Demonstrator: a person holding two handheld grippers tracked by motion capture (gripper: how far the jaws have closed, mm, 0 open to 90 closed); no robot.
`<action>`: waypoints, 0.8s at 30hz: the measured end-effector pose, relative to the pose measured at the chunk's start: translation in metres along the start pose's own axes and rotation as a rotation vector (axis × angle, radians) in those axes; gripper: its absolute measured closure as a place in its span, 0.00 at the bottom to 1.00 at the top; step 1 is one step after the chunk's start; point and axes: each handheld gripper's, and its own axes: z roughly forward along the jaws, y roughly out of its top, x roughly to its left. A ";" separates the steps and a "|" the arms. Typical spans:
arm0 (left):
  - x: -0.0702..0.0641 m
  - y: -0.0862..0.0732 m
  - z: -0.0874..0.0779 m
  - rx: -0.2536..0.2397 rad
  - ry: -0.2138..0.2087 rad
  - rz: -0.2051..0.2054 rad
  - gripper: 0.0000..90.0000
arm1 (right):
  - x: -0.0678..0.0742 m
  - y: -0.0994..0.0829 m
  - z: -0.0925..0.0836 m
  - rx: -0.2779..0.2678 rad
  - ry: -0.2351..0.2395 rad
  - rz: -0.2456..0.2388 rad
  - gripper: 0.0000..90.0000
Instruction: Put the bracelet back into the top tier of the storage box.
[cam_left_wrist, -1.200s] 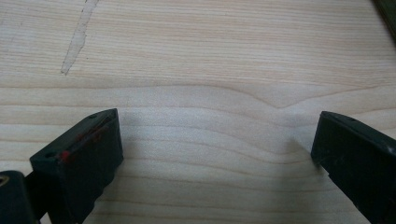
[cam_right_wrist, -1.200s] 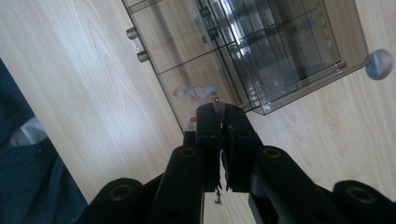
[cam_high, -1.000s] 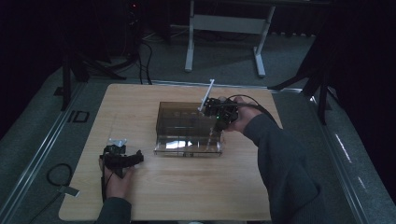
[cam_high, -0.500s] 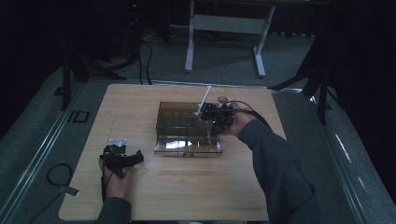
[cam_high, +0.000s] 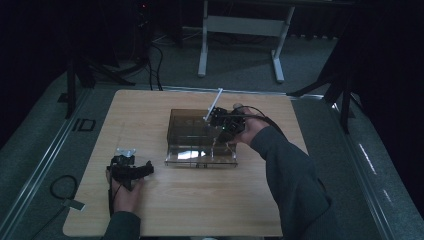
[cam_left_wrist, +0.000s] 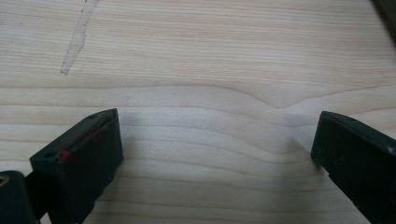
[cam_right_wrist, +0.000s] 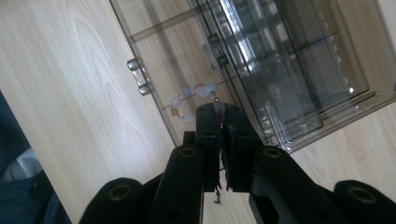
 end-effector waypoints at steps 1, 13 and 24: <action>0.000 0.000 0.000 0.000 0.000 0.000 0.02 | -0.001 0.000 0.003 0.006 0.003 0.003 0.95; 0.000 0.000 0.000 0.000 0.000 0.001 0.02 | -0.006 -0.014 0.041 0.182 -0.007 0.028 0.95; 0.000 0.000 0.000 0.000 0.000 0.000 0.02 | -0.019 -0.031 0.044 0.236 -0.016 0.094 0.95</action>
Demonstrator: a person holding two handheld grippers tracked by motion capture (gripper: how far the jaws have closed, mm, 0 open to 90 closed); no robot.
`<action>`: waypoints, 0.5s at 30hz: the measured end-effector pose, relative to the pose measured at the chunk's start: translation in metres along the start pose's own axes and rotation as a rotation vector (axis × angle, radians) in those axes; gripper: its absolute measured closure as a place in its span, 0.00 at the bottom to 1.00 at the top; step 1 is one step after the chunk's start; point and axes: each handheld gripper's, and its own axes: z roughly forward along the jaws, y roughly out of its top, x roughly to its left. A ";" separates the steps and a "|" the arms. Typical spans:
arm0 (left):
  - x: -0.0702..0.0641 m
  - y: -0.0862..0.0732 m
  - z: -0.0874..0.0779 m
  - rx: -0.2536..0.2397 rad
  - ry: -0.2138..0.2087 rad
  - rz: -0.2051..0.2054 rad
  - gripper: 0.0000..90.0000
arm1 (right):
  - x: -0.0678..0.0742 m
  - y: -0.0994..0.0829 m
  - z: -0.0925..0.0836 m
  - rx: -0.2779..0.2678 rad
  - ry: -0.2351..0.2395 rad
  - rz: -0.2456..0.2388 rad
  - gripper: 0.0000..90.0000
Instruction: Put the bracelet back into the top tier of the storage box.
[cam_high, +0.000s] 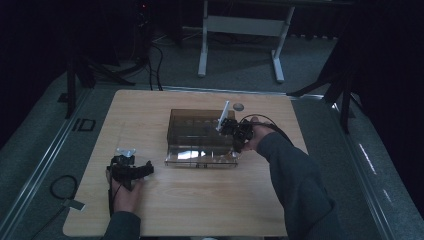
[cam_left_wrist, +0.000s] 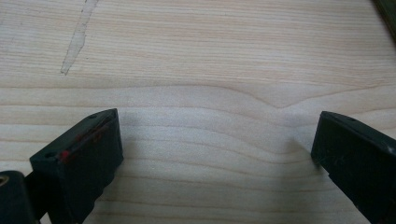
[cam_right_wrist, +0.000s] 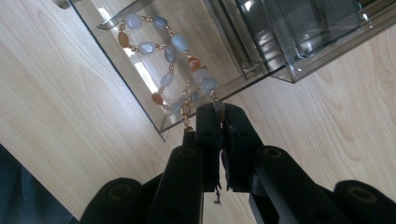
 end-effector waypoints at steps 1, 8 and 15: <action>0.000 0.000 0.000 0.000 0.000 0.000 0.02 | 0.001 0.001 0.000 -0.004 0.001 -0.005 0.95; 0.000 0.000 0.000 -0.001 0.000 0.000 0.02 | 0.007 0.013 -0.001 -0.111 0.041 -0.027 0.94; 0.000 0.000 0.000 -0.001 0.001 0.000 0.02 | 0.005 0.013 0.003 -0.094 0.029 -0.006 0.78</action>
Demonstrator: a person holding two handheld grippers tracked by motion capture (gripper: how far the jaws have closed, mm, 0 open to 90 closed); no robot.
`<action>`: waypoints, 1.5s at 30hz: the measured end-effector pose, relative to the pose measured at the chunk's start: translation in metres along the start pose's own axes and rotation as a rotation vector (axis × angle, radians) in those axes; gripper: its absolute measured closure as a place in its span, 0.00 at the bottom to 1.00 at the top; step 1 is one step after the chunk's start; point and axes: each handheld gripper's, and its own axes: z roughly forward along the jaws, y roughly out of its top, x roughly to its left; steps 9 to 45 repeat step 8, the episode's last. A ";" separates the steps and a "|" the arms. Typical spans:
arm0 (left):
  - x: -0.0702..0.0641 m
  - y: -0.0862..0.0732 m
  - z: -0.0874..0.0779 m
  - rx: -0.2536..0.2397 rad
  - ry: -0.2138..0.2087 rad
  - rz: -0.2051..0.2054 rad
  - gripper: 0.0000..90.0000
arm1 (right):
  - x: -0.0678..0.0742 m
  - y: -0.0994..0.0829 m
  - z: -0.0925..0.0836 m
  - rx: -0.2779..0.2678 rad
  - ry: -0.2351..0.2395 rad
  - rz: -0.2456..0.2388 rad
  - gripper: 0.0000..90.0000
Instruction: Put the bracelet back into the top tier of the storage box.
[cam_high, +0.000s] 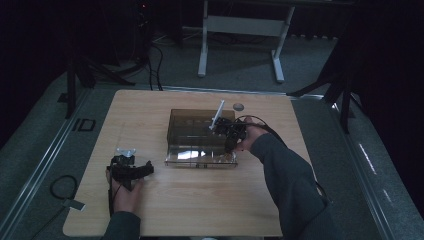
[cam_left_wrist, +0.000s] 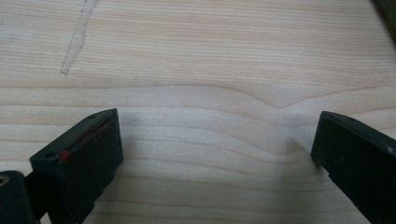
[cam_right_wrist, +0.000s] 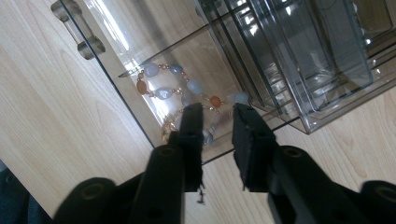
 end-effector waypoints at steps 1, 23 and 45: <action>0.000 0.000 0.000 0.000 0.000 0.000 0.02 | 0.000 0.000 0.000 0.000 0.000 0.000 0.78; 0.000 0.000 0.000 0.002 -0.001 0.000 0.02 | -0.003 -0.007 -0.011 -0.031 -0.002 0.013 0.75; 0.000 0.000 0.000 0.002 -0.001 0.000 0.02 | -0.003 -0.007 -0.011 -0.031 -0.002 0.013 0.75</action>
